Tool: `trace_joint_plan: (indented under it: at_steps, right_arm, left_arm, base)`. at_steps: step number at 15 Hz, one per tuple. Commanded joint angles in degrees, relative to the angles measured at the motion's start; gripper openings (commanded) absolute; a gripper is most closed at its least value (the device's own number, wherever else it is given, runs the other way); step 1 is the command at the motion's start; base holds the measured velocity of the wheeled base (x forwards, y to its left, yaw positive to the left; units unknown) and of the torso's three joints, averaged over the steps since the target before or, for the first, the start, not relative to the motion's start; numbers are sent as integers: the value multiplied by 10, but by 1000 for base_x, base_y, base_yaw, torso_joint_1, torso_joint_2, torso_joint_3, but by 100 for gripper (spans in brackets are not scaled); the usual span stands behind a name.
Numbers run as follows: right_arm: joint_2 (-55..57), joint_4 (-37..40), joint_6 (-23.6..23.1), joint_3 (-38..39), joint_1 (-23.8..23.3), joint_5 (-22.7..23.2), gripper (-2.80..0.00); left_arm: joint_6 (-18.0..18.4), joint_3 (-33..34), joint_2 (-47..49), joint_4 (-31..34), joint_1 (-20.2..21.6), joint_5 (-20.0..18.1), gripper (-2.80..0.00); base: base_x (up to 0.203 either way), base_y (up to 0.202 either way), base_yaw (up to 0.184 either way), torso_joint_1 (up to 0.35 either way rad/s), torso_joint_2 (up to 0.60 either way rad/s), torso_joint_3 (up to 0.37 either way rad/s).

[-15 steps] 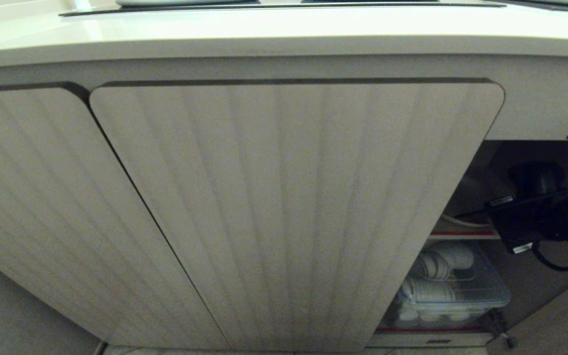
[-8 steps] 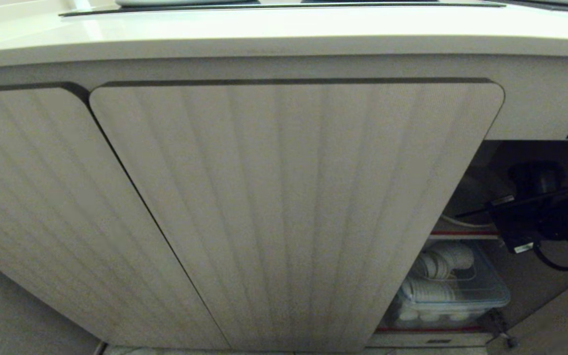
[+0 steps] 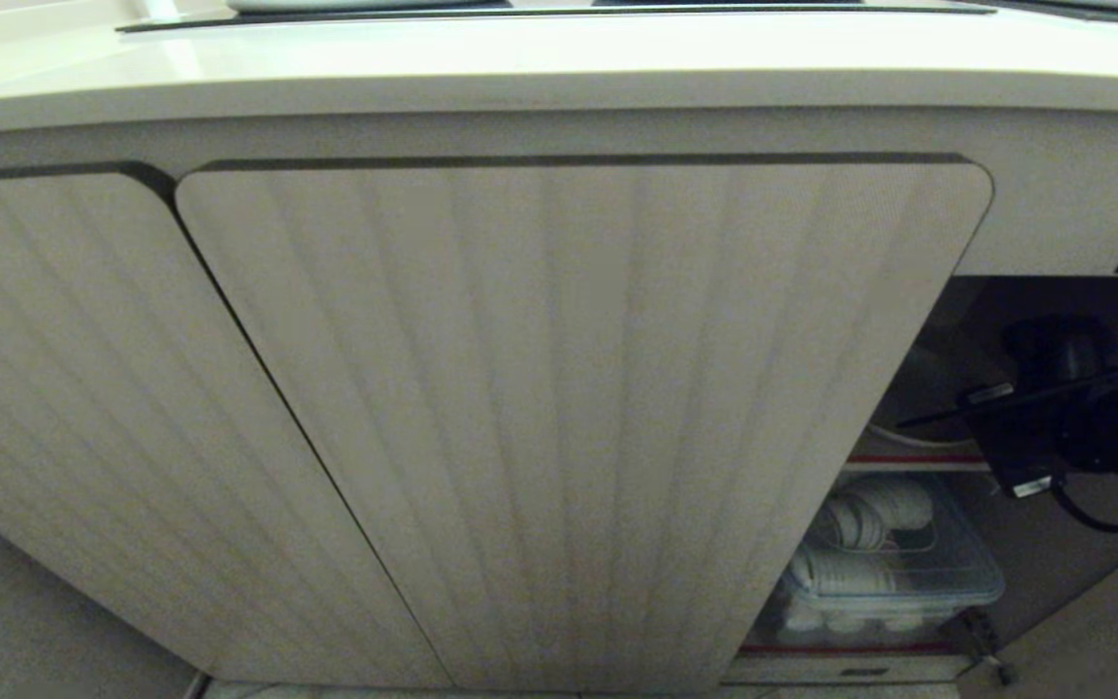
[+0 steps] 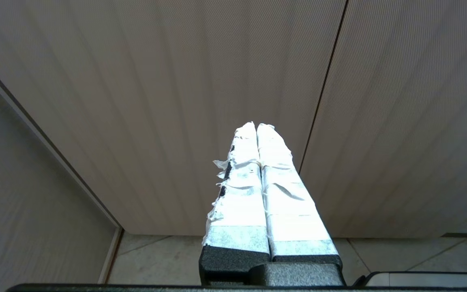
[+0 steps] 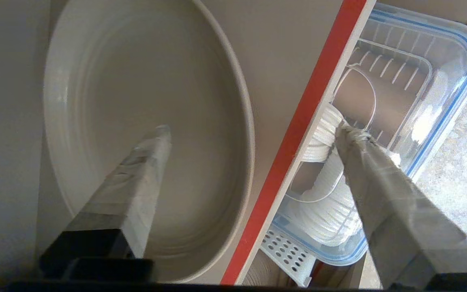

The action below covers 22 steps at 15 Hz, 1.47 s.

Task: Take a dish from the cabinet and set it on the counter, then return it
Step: Put it back into the cabinet

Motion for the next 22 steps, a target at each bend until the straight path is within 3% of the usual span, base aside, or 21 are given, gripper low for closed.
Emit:
trace_joint_plan:
  at_steps: [1, 8, 12, 17, 22]
  right_arm:
    - [-2, -2, 2, 1, 0, -2, 0]
    - [-11, -9, -3, 14, 0, -4, 0]
    - [-15, -48, -50, 28, 2, -22, 0]
    - [-22, -60, -65, 45, 2, -23, 0]
    - [-36, -136, -130, 93, 2, -22, 0]
  left_arm:
    - [0, 0, 0, 0, 0, 0, -280]
    - [0, 0, 0, 0, 0, 0, -280]
    - [0, 0, 0, 0, 0, 0, -280]
    - [0, 0, 0, 0, 0, 0, -280]
    - [0, 0, 0, 0, 0, 0, -280]
  base:
    - [0, 0, 0, 0, 0, 0]
    - [0, 0, 0, 0, 0, 0]
    - [0, 0, 0, 0, 0, 0]
    - [0, 0, 0, 0, 0, 0]
    - [0, 0, 0, 0, 0, 0]
